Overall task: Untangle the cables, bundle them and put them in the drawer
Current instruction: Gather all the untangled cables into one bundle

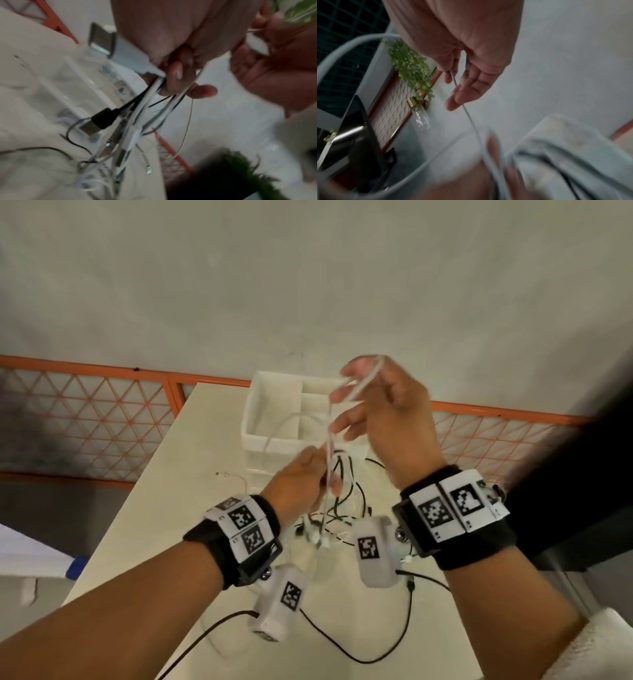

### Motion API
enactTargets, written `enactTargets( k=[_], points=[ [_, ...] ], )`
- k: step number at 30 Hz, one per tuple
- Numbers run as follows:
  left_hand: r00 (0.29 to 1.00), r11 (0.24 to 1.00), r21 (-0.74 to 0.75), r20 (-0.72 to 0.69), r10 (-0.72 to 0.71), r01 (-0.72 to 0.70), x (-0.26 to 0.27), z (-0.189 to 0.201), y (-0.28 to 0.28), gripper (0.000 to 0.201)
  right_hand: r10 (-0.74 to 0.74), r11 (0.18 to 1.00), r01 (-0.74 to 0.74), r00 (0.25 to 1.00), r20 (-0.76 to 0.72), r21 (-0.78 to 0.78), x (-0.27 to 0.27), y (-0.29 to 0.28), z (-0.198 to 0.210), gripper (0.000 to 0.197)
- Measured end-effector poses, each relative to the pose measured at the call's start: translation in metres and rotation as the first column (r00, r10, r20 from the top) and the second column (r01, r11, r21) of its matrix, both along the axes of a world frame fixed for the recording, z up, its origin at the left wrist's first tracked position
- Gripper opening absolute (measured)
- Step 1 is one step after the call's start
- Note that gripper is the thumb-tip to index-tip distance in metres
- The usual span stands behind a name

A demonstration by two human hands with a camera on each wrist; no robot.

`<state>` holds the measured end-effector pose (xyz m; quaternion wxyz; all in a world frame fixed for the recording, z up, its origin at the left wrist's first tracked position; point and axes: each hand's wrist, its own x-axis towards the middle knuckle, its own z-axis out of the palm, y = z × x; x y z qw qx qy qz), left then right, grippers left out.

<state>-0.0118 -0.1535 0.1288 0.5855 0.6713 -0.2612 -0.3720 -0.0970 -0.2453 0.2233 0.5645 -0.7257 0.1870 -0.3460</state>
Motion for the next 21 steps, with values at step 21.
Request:
enactTargets(
  k=[21],
  points=[
    [0.973,0.97,0.081,0.009,0.229,-0.229,0.069,-0.007,0.054,0.033,-0.08,0.98,0.11,0.98,-0.183,0.163,-0.014,-0.104,-0.071,0.016]
  ],
)
